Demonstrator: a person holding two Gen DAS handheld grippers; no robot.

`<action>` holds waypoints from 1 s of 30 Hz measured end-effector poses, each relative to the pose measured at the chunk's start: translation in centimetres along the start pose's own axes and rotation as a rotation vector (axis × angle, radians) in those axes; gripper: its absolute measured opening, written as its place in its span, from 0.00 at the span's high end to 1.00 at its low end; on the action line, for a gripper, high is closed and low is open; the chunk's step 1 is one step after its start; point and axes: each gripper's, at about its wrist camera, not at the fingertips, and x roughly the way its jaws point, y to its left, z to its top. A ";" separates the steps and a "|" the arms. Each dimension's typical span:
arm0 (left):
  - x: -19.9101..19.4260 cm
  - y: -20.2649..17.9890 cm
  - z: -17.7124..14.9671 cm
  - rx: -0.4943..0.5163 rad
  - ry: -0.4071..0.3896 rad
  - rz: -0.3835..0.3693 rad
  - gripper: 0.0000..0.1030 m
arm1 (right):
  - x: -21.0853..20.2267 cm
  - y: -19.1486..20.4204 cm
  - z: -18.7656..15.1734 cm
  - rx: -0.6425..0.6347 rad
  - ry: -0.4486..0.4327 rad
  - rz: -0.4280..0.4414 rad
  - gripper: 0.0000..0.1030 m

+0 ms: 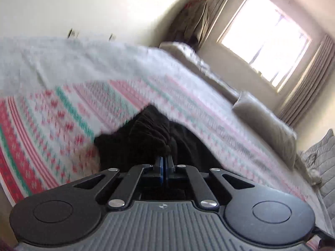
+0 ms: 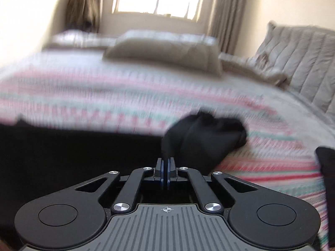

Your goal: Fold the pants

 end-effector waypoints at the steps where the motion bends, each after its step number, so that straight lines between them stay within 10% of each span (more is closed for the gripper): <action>1: -0.1 0.1 0.4 0.011 -0.008 0.011 0.98 | -1.5 -0.6 0.6 0.019 -0.042 -0.003 1.00; 10: 2.2 0.7 0.8 0.250 0.193 0.205 0.98 | -10.6 -2.5 -1.6 0.012 0.017 0.116 1.00; 20: 3.0 -0.3 -1.2 0.356 0.242 0.317 0.85 | -5.6 -2.2 -7.9 -0.019 0.340 0.142 0.95; 26: -0.1 -2.7 -1.0 0.406 0.148 0.328 0.42 | -8.4 -3.7 -5.5 0.048 0.241 0.179 0.31; 30: -0.9 -6.0 -1.5 0.470 0.134 0.245 0.29 | -9.3 -5.3 -3.4 0.061 0.172 0.143 0.31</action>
